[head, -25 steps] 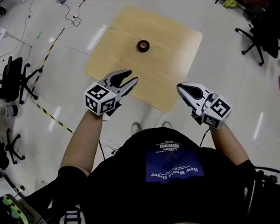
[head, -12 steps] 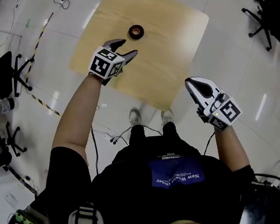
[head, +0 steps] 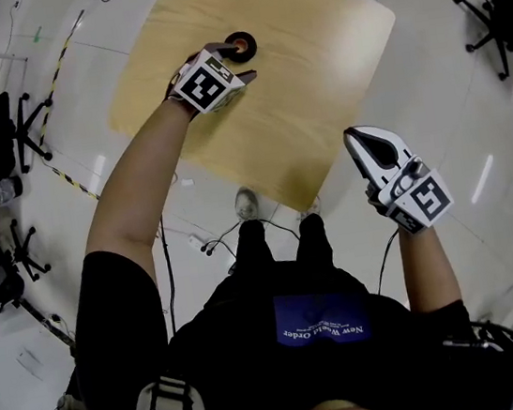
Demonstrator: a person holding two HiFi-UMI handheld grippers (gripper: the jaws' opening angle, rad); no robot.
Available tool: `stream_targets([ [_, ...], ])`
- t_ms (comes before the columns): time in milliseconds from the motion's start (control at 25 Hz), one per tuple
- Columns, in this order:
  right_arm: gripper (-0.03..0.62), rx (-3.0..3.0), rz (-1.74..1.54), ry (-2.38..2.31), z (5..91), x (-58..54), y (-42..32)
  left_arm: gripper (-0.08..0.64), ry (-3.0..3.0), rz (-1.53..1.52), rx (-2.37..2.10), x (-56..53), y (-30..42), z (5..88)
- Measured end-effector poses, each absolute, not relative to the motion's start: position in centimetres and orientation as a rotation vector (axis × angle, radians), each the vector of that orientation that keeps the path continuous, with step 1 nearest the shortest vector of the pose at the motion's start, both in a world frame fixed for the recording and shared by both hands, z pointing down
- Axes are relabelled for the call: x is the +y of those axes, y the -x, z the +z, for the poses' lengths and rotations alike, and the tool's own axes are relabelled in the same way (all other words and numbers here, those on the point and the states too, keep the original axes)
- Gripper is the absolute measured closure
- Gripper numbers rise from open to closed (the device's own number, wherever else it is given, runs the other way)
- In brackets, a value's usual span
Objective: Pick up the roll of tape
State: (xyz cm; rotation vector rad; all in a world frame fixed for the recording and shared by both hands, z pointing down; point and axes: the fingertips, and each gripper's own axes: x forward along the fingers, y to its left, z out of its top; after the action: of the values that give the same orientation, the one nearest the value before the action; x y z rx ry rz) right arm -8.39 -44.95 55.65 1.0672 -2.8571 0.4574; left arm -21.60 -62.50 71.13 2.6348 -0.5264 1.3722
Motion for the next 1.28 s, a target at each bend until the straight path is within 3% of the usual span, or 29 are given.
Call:
stream_targets([
  [720, 0.607, -2.841, 0.532, -1.054, 59.5, -47.5, 8.1, 0.315, -2.481, 1.642, -0.328, -66.9, 21.0, 76.6],
  [840, 0.607, -2.840, 0.537, -1.052, 59.2, -47.2, 8.3, 0.419, -2.501, 1.585, -0.382, -66.9, 21.1, 76.1],
  [1280, 0.607, -2.847, 0.473, -1.017, 56.9, -47.0, 9.5, 0.426, -2.564, 1.245, -0.514, -65.9, 22.1, 71.3],
])
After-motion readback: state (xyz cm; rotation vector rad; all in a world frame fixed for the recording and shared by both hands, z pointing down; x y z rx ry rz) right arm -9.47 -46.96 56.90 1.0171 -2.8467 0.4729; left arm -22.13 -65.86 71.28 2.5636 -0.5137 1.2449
